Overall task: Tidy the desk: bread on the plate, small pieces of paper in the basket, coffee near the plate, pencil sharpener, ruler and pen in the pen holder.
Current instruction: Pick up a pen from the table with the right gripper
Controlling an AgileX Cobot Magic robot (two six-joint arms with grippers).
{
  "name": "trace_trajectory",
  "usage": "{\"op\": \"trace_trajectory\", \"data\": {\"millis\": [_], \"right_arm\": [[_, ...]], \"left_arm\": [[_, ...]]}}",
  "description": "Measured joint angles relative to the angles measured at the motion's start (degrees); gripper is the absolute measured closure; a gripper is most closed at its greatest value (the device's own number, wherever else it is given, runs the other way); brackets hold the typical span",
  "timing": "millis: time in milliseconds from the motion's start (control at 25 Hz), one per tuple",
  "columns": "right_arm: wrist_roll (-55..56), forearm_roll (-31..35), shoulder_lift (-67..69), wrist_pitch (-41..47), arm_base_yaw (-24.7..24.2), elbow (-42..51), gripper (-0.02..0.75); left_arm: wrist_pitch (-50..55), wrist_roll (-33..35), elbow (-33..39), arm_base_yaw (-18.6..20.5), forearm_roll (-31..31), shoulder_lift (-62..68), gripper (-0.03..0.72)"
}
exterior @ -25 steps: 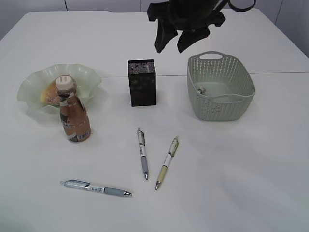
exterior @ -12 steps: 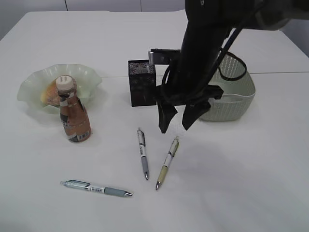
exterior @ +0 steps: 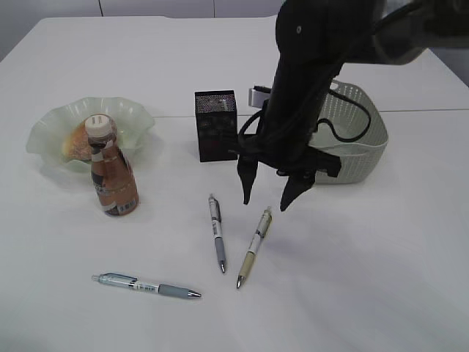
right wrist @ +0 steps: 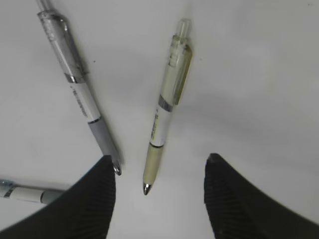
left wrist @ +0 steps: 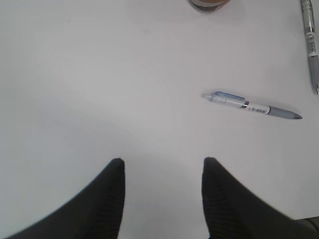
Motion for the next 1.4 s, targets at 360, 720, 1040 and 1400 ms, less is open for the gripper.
{"op": "trace_trajectory", "data": {"millis": [360,720,1040,1400], "right_arm": [[6.27,0.00,2.55,-4.77,0.00,-0.17,0.318],[8.52,-0.53,7.05,-4.90,0.00,-1.57,0.318],[9.10,-0.86,9.36,-4.99,0.00,-1.59,0.318],[9.10,-2.83,10.03,-5.61,0.00,-1.69,0.318]], "left_arm": [[0.00,0.00,0.00,0.00,0.00,0.00,0.317],[-0.22,0.00,0.00,0.00,0.00,0.00,0.318],[-1.05,0.00,0.00,0.00,0.00,0.00,0.317],[-1.05,0.00,0.00,0.00,0.00,0.00,0.318]]}}
